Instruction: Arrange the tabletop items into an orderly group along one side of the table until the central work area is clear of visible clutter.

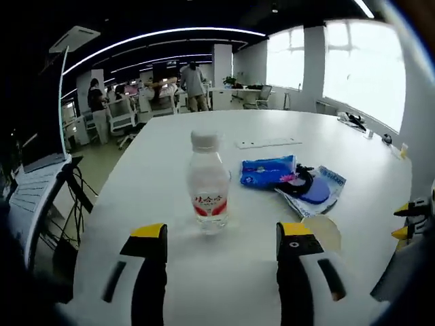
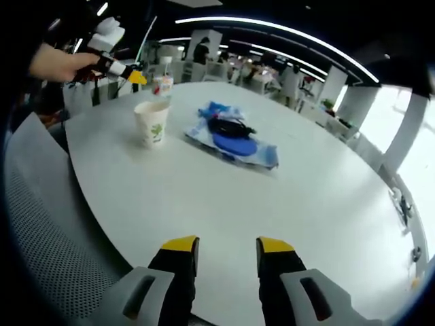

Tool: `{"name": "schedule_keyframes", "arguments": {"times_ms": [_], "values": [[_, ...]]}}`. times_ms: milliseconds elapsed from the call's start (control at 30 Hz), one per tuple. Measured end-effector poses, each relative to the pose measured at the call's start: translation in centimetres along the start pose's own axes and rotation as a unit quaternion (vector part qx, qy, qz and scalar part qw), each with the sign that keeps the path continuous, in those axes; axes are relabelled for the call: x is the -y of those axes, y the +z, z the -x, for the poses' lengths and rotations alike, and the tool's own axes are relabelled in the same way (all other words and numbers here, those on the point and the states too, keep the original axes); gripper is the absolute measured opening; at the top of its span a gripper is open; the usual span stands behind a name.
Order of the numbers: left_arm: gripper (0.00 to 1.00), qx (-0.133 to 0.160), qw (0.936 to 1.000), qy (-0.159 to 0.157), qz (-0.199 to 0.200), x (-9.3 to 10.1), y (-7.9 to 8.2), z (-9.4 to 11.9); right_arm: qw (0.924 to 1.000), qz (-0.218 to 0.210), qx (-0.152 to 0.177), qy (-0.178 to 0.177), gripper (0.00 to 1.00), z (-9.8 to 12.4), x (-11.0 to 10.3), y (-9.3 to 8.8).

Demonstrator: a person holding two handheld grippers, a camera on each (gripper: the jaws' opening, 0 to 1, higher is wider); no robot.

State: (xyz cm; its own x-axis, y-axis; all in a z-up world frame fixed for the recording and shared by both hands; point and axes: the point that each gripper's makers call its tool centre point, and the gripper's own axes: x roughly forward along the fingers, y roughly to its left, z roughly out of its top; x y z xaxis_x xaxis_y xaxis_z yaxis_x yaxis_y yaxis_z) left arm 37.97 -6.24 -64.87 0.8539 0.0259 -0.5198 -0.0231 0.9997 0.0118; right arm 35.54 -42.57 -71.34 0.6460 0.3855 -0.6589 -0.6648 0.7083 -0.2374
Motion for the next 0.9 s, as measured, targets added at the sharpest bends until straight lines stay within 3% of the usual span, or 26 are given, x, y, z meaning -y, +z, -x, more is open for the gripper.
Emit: {"name": "schedule_keyframes", "arguments": {"times_ms": [100,200,333,367,500,567,600,667,733,900], "values": [[0.62,-0.015,0.9987,-0.008,-0.048,1.2,-1.5,1.2,1.0000,0.002,0.000,0.001,0.32,0.0,0.0,0.0],[0.62,0.001,0.9970,-0.017,-0.075,2.3,-1.8,2.5,1.0000,0.003,-0.001,0.001,0.32,0.0,0.0,-0.1],[0.45,0.009,0.9908,-0.011,-0.135,3.2,-2.6,4.4,1.0000,0.002,-0.003,-0.001,0.32,0.1,0.1,-0.1],[0.46,0.022,0.9879,-0.013,-0.153,3.6,-2.7,4.9,1.0000,0.002,-0.003,-0.001,0.32,0.1,0.1,-0.1],[0.60,0.020,0.9881,-0.022,-0.151,4.3,-5.1,5.3,1.0000,0.005,-0.008,-0.001,0.32,0.0,0.0,-0.3],[0.54,0.005,0.9876,-0.023,-0.155,4.2,-6.4,5.4,0.9999,0.005,-0.011,0.001,0.32,0.0,0.0,-0.5],[0.49,-0.022,0.9852,-0.019,-0.169,3.7,-7.0,5.4,0.9999,0.007,-0.015,0.002,0.32,-0.1,-0.1,-0.6],[0.44,0.010,0.9874,-0.001,-0.158,3.2,-5.6,5.5,0.9998,0.009,-0.020,0.004,0.32,-0.1,-0.2,-0.8],[0.50,0.032,0.9916,-0.003,-0.125,3.1,-5.0,5.6,0.9997,0.009,-0.024,0.005,0.31,-0.1,-0.2,-1.0],[0.51,0.023,0.9934,-0.002,-0.113,2.8,-5.3,5.6,0.9993,0.011,-0.035,0.008,0.31,-0.2,-0.3,-1.4]]}}
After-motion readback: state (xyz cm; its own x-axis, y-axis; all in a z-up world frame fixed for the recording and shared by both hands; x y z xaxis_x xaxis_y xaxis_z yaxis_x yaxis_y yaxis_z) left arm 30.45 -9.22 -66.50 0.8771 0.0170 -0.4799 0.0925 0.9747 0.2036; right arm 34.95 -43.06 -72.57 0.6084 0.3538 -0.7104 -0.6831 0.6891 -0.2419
